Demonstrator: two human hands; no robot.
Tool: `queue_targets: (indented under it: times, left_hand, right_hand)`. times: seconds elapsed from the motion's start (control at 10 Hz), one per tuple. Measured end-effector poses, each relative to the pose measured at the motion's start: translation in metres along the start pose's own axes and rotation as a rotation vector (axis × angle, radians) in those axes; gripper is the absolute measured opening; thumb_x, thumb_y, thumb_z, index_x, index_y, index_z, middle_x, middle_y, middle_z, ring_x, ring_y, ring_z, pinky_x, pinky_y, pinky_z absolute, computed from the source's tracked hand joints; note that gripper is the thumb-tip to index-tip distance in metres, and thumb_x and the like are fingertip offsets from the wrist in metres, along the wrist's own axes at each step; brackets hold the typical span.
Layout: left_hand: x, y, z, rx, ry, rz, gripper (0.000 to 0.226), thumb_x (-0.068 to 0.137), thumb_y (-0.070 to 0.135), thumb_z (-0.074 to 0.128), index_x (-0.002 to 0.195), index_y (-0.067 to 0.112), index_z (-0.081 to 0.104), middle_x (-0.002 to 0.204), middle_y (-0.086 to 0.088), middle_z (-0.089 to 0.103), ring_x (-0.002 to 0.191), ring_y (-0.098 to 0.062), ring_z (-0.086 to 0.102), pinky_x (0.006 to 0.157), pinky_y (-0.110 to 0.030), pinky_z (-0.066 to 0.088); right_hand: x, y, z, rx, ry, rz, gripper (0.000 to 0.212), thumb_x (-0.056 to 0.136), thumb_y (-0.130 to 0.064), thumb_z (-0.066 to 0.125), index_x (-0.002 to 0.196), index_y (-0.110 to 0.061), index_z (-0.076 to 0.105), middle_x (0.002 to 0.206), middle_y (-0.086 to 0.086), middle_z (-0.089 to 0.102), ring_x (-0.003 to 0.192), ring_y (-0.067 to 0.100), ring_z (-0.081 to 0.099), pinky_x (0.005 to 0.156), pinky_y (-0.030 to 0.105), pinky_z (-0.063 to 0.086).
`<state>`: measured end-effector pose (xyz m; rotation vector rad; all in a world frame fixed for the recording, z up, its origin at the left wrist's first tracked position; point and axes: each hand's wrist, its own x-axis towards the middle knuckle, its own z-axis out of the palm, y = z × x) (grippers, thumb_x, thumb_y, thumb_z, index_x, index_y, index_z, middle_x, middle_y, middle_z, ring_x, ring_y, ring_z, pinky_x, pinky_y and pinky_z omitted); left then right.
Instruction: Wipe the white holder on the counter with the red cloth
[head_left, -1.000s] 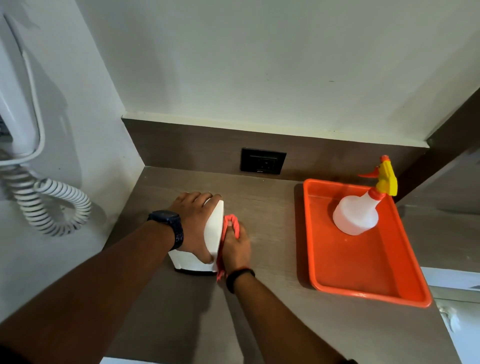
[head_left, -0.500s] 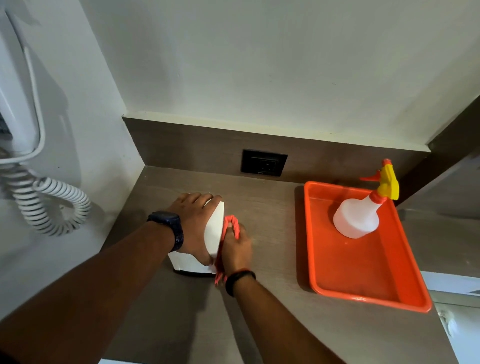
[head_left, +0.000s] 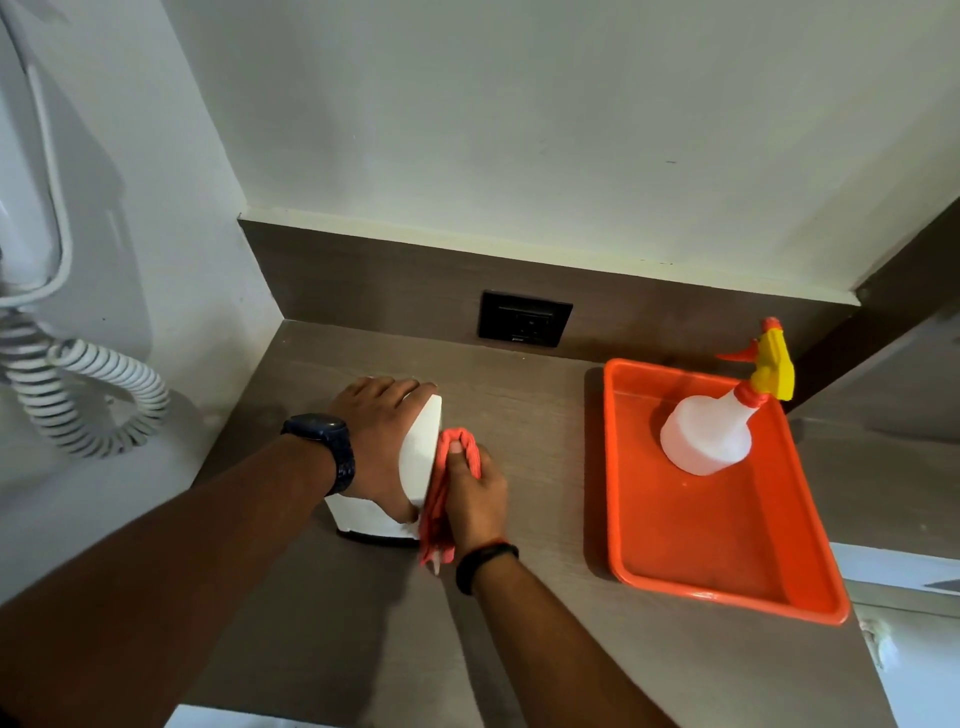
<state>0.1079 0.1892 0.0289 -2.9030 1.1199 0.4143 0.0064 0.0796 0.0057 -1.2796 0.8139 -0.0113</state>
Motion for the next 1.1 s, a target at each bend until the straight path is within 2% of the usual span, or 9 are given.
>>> queue_targets:
  times: [0.1, 0.2, 0.3, 0.4, 0.5, 0.6, 0.8, 0.9, 1.1]
  left_hand:
    - [-0.001, 0.000, -0.001, -0.027, 0.001, 0.006, 0.134, 0.024, 0.081, 0.066, 0.137, 0.027, 0.019, 0.141, 0.000, 0.038, 0.126, -0.025, 0.037, 0.109, -0.044, 0.031]
    - [-0.003, -0.001, -0.001, -0.022, 0.008, 0.000, 0.135, 0.024, 0.086, 0.065, 0.137, 0.026, 0.020, 0.141, 0.001, 0.038, 0.127, -0.024, 0.036, 0.110, -0.044, 0.030]
    - [-0.004, 0.004, -0.007, -0.022, -0.080, -0.058, 0.150, 0.019, 0.088, 0.063, 0.144, 0.024, 0.008, 0.151, -0.001, 0.024, 0.138, -0.025, 0.019, 0.116, -0.045, 0.017]
    - [0.004, 0.021, -0.020, -0.060, -0.062, -0.089, 0.156, 0.017, 0.098, 0.053, 0.146, 0.022, 0.009, 0.155, 0.000, 0.019, 0.141, -0.025, 0.014, 0.116, -0.047, 0.018]
    - [0.027, 0.065, -0.031, -0.188, 0.135, -0.016, 0.138, 0.028, 0.096, 0.055, 0.141, 0.022, 0.028, 0.145, -0.002, 0.036, 0.129, -0.025, 0.034, 0.106, -0.042, 0.035]
    - [0.054, 0.122, -0.022, -0.275, 0.182, 0.156, 0.117, 0.039, 0.087, 0.063, 0.134, 0.025, 0.037, 0.134, -0.001, 0.044, 0.120, -0.022, 0.043, 0.101, -0.039, 0.042]
    - [0.094, 0.195, 0.040, -0.159, -0.031, 0.256, 0.140, 0.035, 0.091, 0.060, 0.145, 0.018, 0.015, 0.154, -0.008, 0.020, 0.141, -0.028, 0.016, 0.116, -0.042, 0.018]
    - [0.098, 0.203, 0.066, -0.104, -0.050, 0.293, 0.143, 0.033, 0.094, 0.057, 0.145, 0.016, 0.011, 0.155, -0.006, 0.015, 0.143, -0.026, 0.004, 0.118, -0.041, 0.009]
    - [0.091, 0.197, 0.060, -0.142, -0.071, 0.286, 0.141, 0.034, 0.094, 0.057, 0.145, 0.024, 0.005, 0.157, -0.002, 0.009, 0.143, -0.024, 0.004, 0.118, -0.042, 0.013]
  right_hand:
    - [-0.010, -0.008, -0.020, 0.233, -0.103, 0.130, 0.025, 0.101, -0.017, 0.054, 0.118, -0.006, 0.067, 0.128, 0.028, 0.067, 0.123, 0.046, 0.062, 0.106, 0.061, 0.050]
    - [-0.016, -0.026, -0.042, 0.396, -0.112, 0.156, 0.029, 0.101, -0.020, 0.054, 0.124, -0.004, 0.064, 0.129, 0.030, 0.066, 0.121, 0.044, 0.064, 0.104, 0.059, 0.051]
    - [-0.012, -0.052, -0.083, 0.432, -0.020, -0.027, 0.019, 0.101, -0.012, 0.052, 0.108, -0.007, 0.069, 0.111, 0.024, 0.072, 0.099, 0.033, 0.069, 0.097, 0.047, 0.055]
    - [0.004, -0.073, -0.141, 0.124, 0.174, -0.265, 0.026, 0.100, -0.011, 0.055, 0.120, -0.001, 0.068, 0.100, 0.011, 0.074, 0.087, 0.015, 0.067, 0.084, 0.028, 0.056]
    - [0.020, -0.076, -0.192, -0.282, 0.312, -0.408, 0.020, 0.100, -0.015, 0.057, 0.114, -0.010, 0.069, 0.116, 0.012, 0.073, 0.111, 0.027, 0.064, 0.103, 0.037, 0.048]
    - [0.038, -0.063, -0.218, -0.601, 0.304, -0.438, 0.024, 0.099, -0.019, 0.057, 0.119, -0.014, 0.069, 0.122, 0.012, 0.072, 0.117, 0.032, 0.063, 0.101, 0.035, 0.046]
    - [0.071, -0.019, -0.221, -1.279, 0.130, -0.251, 0.040, 0.096, -0.038, 0.047, 0.134, -0.027, 0.054, 0.144, 0.008, 0.053, 0.134, 0.035, 0.042, 0.108, 0.054, 0.040]
    - [0.080, 0.001, -0.218, -1.395, 0.098, -0.245, 0.047, 0.095, -0.047, 0.044, 0.139, -0.029, 0.045, 0.150, 0.006, 0.045, 0.141, 0.034, 0.035, 0.113, 0.057, 0.032]
    - [0.068, -0.013, -0.227, -1.159, 0.158, -0.296, 0.059, 0.087, -0.054, 0.056, 0.141, -0.032, 0.046, 0.152, 0.003, 0.048, 0.143, 0.031, 0.036, 0.114, 0.054, 0.030]
